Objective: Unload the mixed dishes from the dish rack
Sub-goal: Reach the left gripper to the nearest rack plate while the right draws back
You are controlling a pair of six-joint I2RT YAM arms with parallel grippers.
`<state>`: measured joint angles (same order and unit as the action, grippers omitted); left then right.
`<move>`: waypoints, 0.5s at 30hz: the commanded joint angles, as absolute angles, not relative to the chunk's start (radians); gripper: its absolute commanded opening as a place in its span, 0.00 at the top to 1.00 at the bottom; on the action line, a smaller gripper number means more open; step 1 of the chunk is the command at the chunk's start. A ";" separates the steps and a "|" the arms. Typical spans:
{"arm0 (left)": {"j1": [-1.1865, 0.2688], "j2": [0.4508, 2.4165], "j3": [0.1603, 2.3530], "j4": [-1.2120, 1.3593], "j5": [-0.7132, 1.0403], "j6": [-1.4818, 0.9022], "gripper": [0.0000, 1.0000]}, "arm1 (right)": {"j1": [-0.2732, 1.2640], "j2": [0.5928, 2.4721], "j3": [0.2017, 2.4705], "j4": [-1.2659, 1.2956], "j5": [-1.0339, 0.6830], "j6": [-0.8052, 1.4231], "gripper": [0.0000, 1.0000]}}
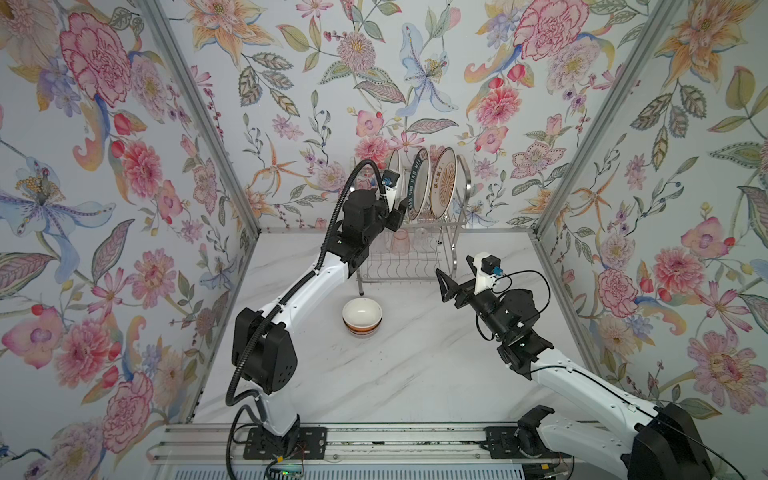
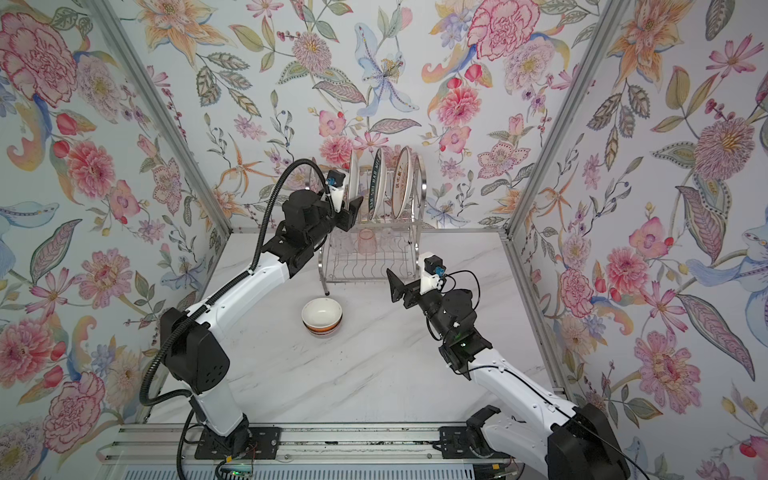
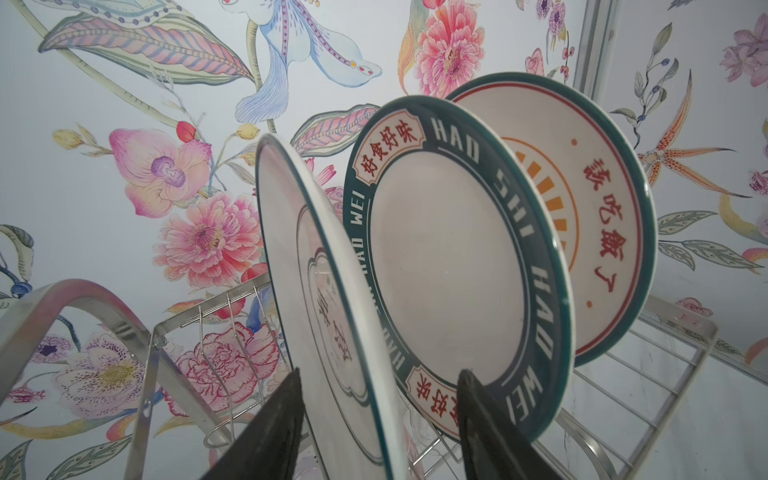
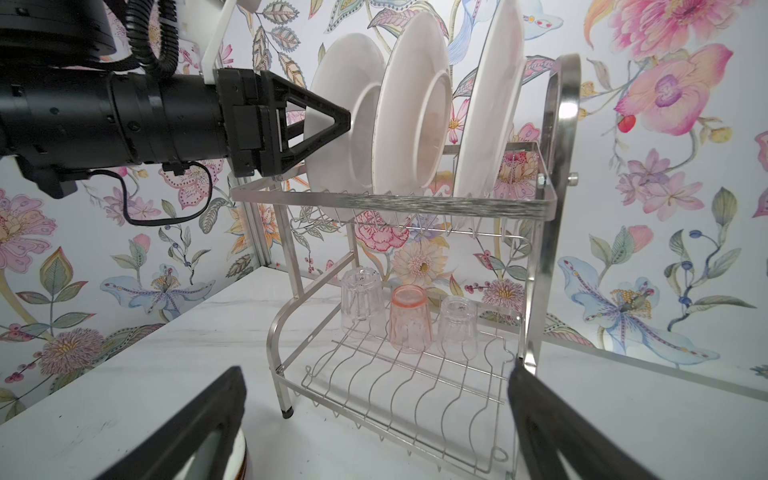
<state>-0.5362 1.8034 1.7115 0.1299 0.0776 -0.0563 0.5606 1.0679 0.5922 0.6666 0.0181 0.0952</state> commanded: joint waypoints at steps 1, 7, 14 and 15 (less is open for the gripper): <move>-0.545 1.827 1.753 0.149 0.058 -0.075 0.44 | 0.552 1.063 0.580 0.670 0.001 0.115 0.01; -0.545 1.845 1.763 0.143 0.051 -0.084 0.49 | 0.545 1.071 0.586 0.668 -0.006 0.119 0.01; -0.546 1.851 1.758 0.147 0.046 -0.098 0.58 | 0.540 1.087 0.594 0.664 -0.017 0.127 0.01; -0.545 1.851 1.758 0.147 0.046 -0.100 0.58 | 0.540 1.088 0.595 0.662 -0.018 0.129 0.01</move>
<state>-0.5362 1.8301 1.7294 0.1341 0.0658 -0.0864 0.5468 1.0786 0.5922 0.6662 -0.0010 0.1139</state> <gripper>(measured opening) 0.424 0.988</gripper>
